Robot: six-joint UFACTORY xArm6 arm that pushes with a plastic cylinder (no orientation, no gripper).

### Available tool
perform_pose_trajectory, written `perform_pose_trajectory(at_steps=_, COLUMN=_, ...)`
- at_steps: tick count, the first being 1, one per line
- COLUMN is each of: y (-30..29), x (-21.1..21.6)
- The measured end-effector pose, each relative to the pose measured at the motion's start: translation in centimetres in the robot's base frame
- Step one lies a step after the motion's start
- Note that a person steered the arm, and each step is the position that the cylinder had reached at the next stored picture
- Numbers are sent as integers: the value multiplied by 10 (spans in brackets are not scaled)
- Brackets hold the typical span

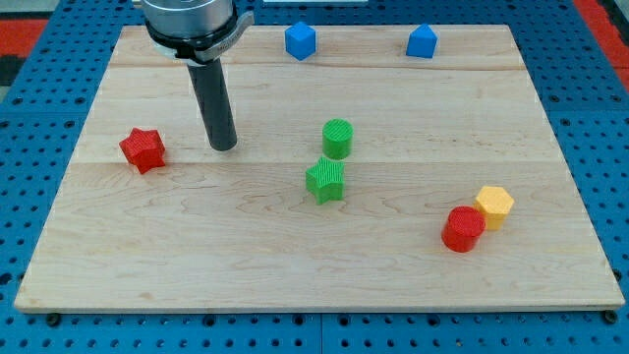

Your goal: Separate the yellow hexagon from the red circle

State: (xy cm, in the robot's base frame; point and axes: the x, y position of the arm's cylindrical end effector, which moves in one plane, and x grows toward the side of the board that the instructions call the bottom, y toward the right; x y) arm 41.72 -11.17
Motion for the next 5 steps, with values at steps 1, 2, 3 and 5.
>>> perform_pose_trajectory(at_steps=1, y=3, x=0)
perform_pose_trajectory(at_steps=2, y=6, x=0)
perform_pose_trajectory(at_steps=3, y=9, x=0)
perform_pose_trajectory(at_steps=5, y=18, x=0)
